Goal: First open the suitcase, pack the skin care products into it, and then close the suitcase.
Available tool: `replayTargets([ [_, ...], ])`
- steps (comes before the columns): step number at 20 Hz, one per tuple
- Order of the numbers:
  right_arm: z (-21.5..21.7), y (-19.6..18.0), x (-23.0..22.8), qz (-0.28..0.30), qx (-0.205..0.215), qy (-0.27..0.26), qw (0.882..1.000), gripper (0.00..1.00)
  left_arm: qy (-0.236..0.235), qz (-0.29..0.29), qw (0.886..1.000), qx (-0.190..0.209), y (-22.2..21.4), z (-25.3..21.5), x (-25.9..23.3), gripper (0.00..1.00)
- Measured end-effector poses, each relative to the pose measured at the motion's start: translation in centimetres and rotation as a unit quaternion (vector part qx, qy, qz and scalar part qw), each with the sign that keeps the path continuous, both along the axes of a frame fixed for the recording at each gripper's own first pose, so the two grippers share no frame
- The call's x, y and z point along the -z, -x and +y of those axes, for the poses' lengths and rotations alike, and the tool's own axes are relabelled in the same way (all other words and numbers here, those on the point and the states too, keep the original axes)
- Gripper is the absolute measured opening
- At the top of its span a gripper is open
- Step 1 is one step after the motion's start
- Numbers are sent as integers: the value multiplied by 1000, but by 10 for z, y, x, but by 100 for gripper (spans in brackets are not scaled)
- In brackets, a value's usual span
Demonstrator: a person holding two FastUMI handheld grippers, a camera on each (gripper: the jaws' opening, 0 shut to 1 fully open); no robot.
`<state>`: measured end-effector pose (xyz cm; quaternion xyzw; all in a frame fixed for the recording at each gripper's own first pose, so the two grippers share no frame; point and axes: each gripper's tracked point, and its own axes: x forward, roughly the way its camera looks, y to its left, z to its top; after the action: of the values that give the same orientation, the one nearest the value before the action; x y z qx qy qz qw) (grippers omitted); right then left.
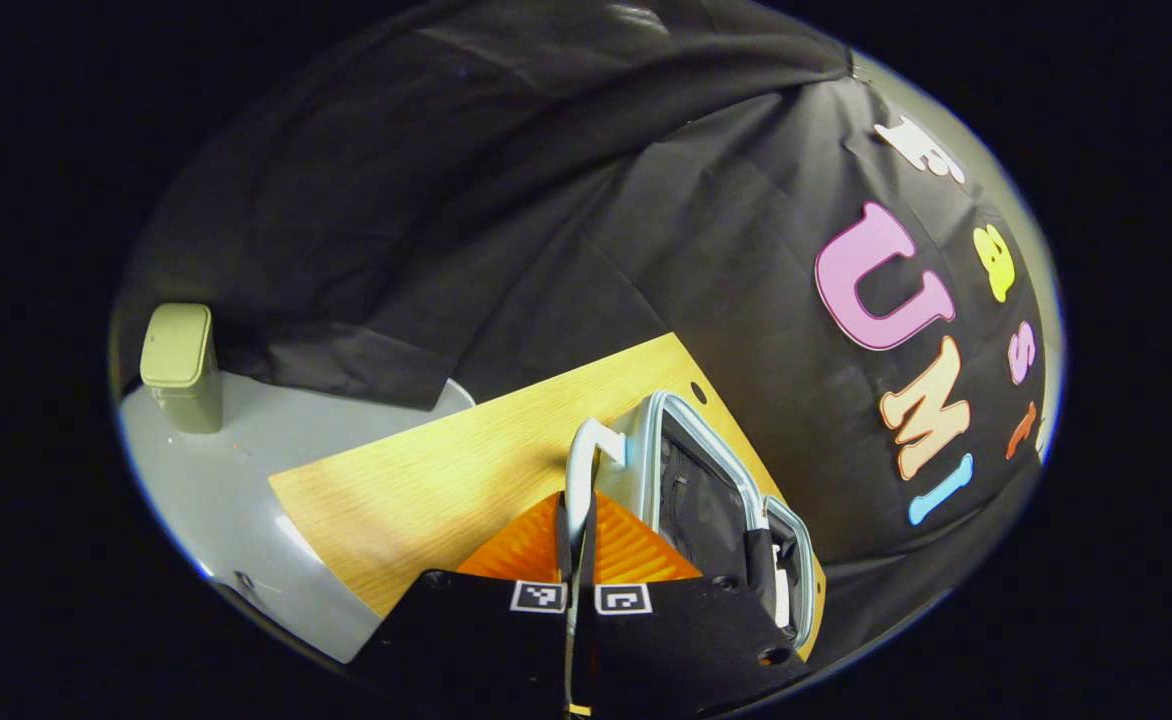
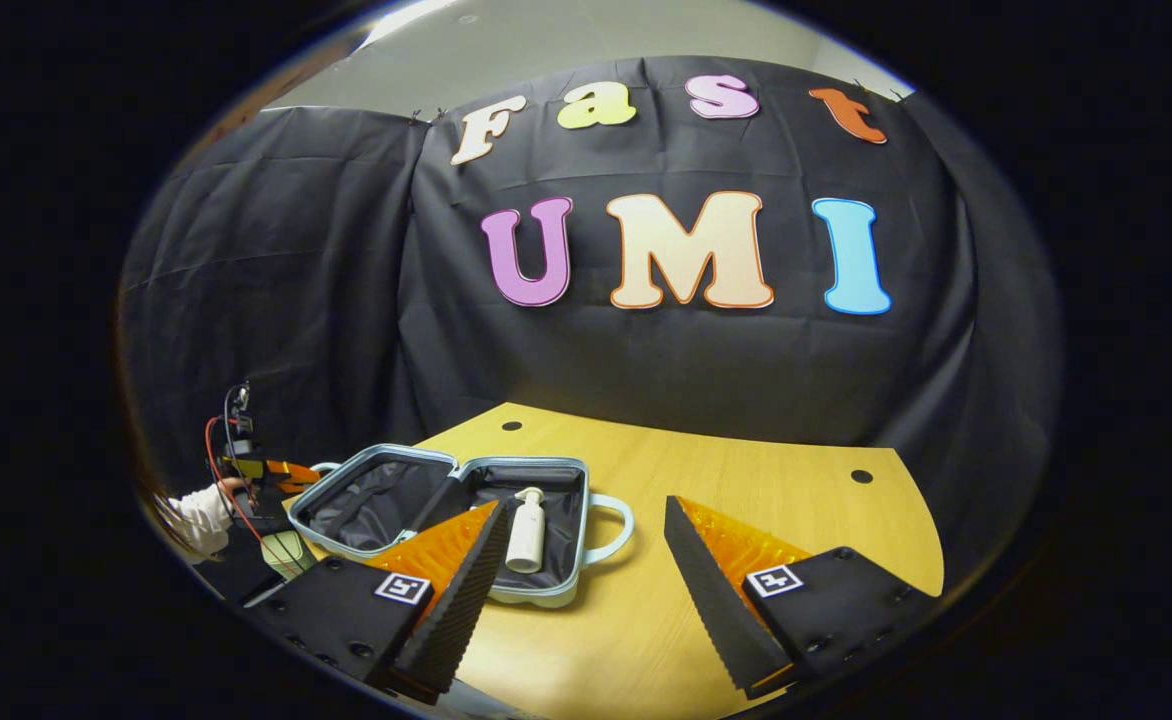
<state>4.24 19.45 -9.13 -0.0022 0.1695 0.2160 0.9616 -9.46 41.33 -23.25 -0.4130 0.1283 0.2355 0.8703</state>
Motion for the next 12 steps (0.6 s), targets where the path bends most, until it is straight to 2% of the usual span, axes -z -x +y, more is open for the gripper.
replayTargets([
  [4, -7, 5, -1, -3, 9, -6, 1000, 98, -51, -30, 998, 16, -7, -20, -75, 0],
  [8, -12, 8, -5, -13, 10, -6, 1000, 98, -116, -33, 991, 61, -31, -60, -141, 0],
  [12, -25, 9, -11, -22, 24, -22, 999, 98, -200, -12, 974, 110, -59, -108, -195, 0],
])
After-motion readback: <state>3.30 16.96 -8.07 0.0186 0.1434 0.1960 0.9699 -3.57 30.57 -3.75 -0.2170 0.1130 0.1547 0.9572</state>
